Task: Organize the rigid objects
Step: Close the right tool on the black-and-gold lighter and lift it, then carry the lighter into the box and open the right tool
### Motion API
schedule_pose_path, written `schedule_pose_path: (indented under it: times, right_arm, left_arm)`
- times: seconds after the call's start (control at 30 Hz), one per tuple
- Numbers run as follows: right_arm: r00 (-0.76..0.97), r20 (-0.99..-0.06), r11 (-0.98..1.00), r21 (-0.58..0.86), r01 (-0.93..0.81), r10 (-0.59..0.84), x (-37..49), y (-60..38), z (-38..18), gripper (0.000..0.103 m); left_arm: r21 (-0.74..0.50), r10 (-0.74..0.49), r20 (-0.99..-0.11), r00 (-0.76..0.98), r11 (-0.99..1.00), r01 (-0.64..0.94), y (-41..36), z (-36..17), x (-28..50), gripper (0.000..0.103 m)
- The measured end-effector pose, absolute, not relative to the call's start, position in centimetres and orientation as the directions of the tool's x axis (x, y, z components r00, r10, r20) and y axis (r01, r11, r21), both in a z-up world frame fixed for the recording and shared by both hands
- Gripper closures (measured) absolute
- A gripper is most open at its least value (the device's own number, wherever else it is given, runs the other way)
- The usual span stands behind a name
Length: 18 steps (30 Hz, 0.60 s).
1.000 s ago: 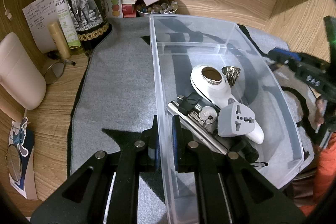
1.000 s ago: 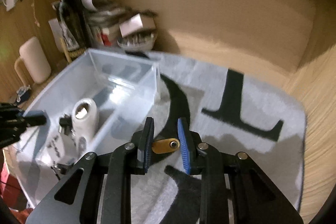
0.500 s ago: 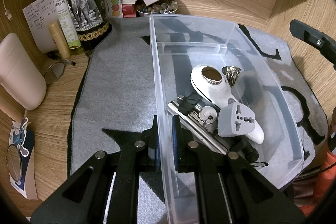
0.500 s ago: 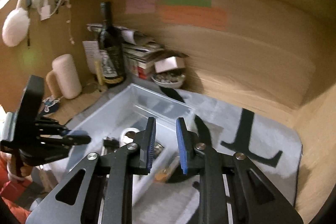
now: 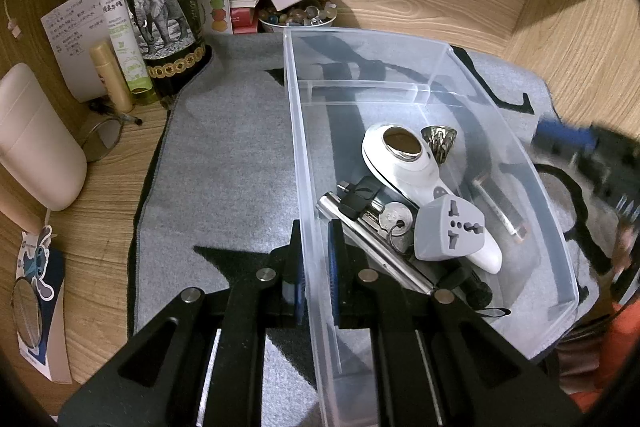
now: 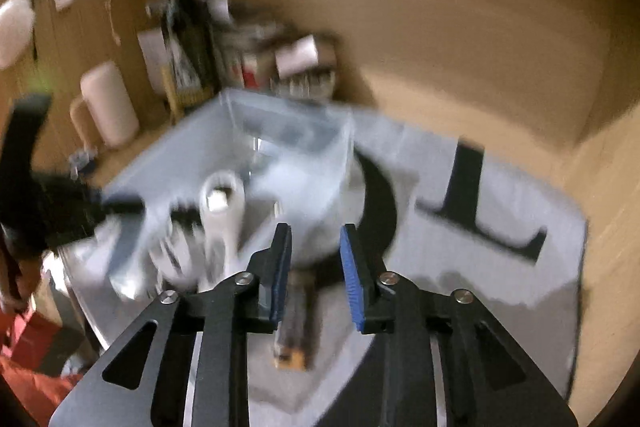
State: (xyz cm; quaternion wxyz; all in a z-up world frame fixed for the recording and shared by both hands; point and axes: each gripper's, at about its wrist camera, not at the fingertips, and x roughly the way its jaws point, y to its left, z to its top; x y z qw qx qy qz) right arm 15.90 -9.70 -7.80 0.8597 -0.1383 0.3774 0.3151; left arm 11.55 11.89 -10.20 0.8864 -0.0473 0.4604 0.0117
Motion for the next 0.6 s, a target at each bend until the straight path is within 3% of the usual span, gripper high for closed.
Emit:
schedule_pose_path:
  times: [0.2, 0.43, 0.6]
  right_arm:
    - [0.413, -0.826, 0.729, -0.004, -0.685, 0.384, 15.5, -8.3, -13.0, 0.079]
    - [0.452, -0.809, 0.742, -0.029, -0.67, 0.376, 15.2, -9.1, -12.9, 0.081]
    - [0.528, -0.753, 0.774, -0.039, -0.632, 0.394, 15.3, -9.9, -9.6, 0.081]
  left_arm:
    - [-0.071, -0.018, -0.818, 0.575, 0.995, -0.07, 11.9, -10.2, 11.6, 0.095]
    - [-0.07, -0.017, -0.818, 0.576, 0.995, -0.071, 11.9, -10.2, 11.6, 0.095]
    - [-0.071, -0.017, -0.817, 0.576, 0.995, -0.071, 11.9, -10.1, 11.6, 0.095]
